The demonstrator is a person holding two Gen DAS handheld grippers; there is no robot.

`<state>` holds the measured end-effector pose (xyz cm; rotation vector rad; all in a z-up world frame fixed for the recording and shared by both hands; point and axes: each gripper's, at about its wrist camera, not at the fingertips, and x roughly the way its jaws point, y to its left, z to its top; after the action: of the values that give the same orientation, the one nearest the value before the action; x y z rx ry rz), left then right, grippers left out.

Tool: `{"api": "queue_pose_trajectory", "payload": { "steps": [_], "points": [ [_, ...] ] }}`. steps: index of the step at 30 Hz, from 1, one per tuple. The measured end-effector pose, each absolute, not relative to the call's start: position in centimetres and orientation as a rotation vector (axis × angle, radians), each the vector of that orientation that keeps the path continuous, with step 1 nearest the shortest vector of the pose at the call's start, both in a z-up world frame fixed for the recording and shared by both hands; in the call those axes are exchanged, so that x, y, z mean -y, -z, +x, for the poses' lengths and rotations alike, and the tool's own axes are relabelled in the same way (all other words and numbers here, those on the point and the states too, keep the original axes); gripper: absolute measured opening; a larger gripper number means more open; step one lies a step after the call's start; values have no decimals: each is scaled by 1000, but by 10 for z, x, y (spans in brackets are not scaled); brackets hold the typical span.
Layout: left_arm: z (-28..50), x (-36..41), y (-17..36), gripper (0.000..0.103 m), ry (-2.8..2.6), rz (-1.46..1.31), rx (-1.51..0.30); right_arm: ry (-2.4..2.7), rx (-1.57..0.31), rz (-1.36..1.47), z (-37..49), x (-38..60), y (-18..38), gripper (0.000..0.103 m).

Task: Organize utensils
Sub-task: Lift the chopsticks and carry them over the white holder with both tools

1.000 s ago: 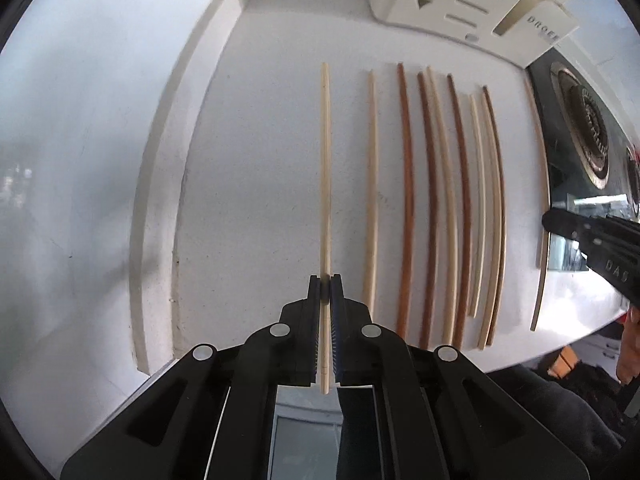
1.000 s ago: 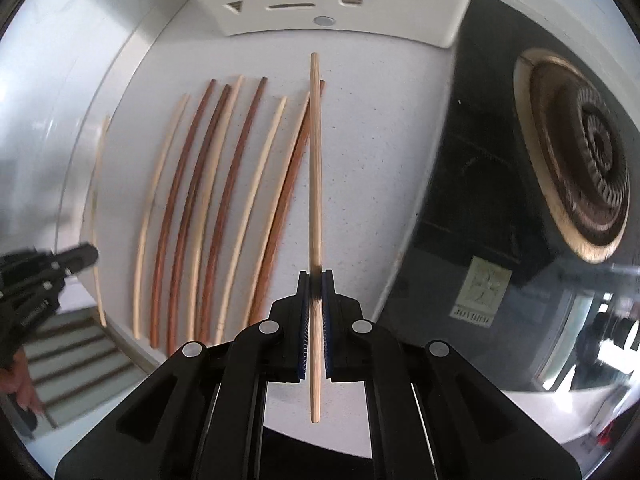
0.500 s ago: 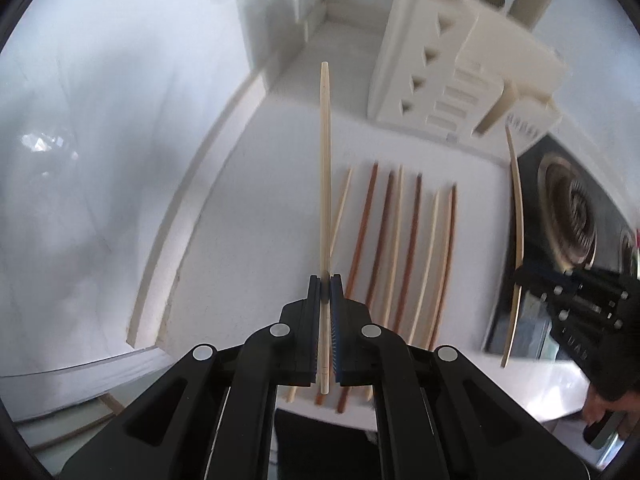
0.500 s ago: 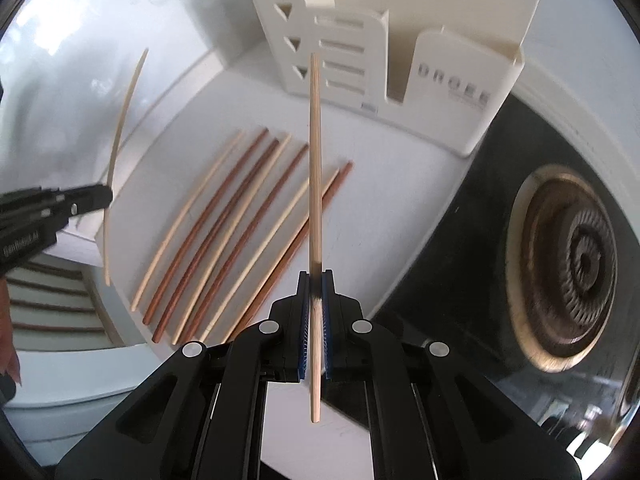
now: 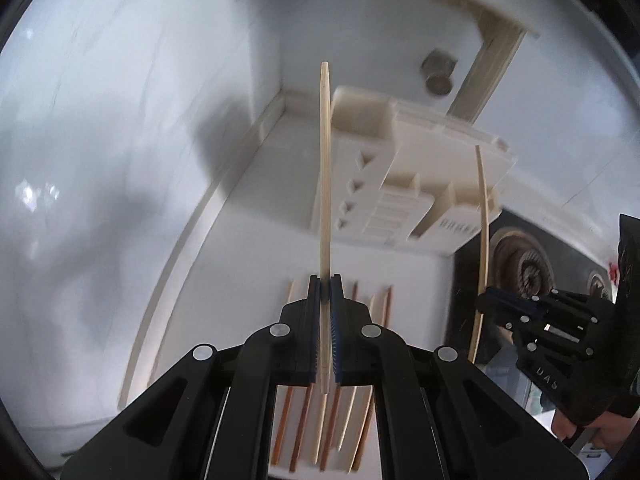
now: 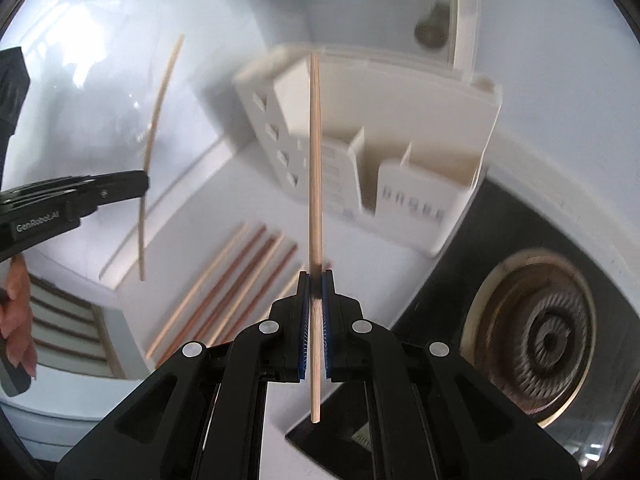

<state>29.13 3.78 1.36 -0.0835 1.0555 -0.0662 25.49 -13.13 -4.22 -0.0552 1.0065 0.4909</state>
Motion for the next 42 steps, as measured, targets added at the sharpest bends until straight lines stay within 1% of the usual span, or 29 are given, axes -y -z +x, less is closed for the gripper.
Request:
{"api": "queue_pose_trajectory", "payload": {
  "steps": [4, 7, 9, 14, 22, 25, 35, 42],
  "points": [
    [300, -30, -29, 4, 65, -66, -972, -474, -933, -51, 265, 134, 27, 7],
    [308, -24, -37, 4, 99, -64, -964, -478, -885, -14, 271, 139, 16, 7],
    [312, -22, -46, 4, 95, -50, -918, -494, -857, 9, 275, 143, 9, 7],
    [326, -24, -61, 4, 123, -86, -866, -484, -772, 50, 284, 157, -7, 7],
    [339, -21, -82, 4, 134, -109, -723, -432, -663, 89, 298, 173, -26, 7],
    [344, -24, -87, 4, 144, -137, -704, -427, -606, 132, 302, 177, -33, 7],
    [362, -23, -95, 4, 182, -168, -606, -413, -538, 152, 315, 183, -37, 7],
    [373, -28, -92, 4, 174, -223, -592, -417, -491, 173, 313, 195, -38, 7]
  ]
}}
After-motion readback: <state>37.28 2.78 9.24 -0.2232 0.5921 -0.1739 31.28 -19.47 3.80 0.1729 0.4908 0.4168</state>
